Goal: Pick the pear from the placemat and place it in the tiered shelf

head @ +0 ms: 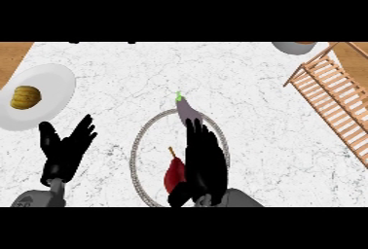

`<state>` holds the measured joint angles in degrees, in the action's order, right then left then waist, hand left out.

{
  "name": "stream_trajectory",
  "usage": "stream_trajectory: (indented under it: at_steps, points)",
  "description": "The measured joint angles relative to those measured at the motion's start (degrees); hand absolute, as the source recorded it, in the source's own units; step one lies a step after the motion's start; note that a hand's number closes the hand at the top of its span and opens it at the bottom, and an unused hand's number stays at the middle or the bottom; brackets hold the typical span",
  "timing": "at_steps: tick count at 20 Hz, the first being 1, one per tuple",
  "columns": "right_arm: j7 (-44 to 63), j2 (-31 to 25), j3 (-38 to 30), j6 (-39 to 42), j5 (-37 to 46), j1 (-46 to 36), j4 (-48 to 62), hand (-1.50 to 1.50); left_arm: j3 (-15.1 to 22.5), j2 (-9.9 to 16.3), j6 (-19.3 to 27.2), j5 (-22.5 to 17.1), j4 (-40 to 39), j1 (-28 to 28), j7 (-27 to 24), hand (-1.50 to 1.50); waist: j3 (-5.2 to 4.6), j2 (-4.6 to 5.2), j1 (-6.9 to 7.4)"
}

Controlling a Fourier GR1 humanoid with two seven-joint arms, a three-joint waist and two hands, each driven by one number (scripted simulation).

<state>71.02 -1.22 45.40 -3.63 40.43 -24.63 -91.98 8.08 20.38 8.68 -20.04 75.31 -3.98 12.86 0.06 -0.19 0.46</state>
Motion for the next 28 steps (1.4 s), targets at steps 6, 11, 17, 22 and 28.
stream_trajectory:
  at_steps: [6, 11, 17, 22, 28]
  points:
    - [-0.3, 0.0, 2.3, -2.0, 0.5, 0.6, 3.3, -1.50, -0.4, -0.1, -0.4, 0.3, 0.3, 0.0, 0.1, 0.00, -0.04, 0.06, 0.15]
    - [0.0, 0.0, 3.2, -3.1, 1.4, 0.5, 5.6, -1.50, -0.5, -0.7, -0.3, 0.8, 0.8, 0.9, -0.4, 0.00, 0.00, 0.00, 0.21]
    - [-0.4, 0.0, 3.3, -4.6, 2.5, -0.2, 9.5, -1.50, -0.9, -0.4, -0.7, 0.7, 1.4, 0.7, 1.5, 0.00, -0.05, 0.07, 0.27]
    - [-2.4, 0.4, 3.3, -7.7, 2.4, -0.5, 13.2, -1.50, -1.3, -0.7, -0.7, 1.4, 1.3, 0.9, 1.0, 0.00, -0.01, 0.04, 0.41]
    - [-4.3, 0.6, 3.2, -11.1, 0.5, -3.1, 18.2, -1.50, -1.9, -1.2, -2.0, 1.7, 0.3, 0.7, 0.0, 0.00, 0.10, 0.05, 0.56]
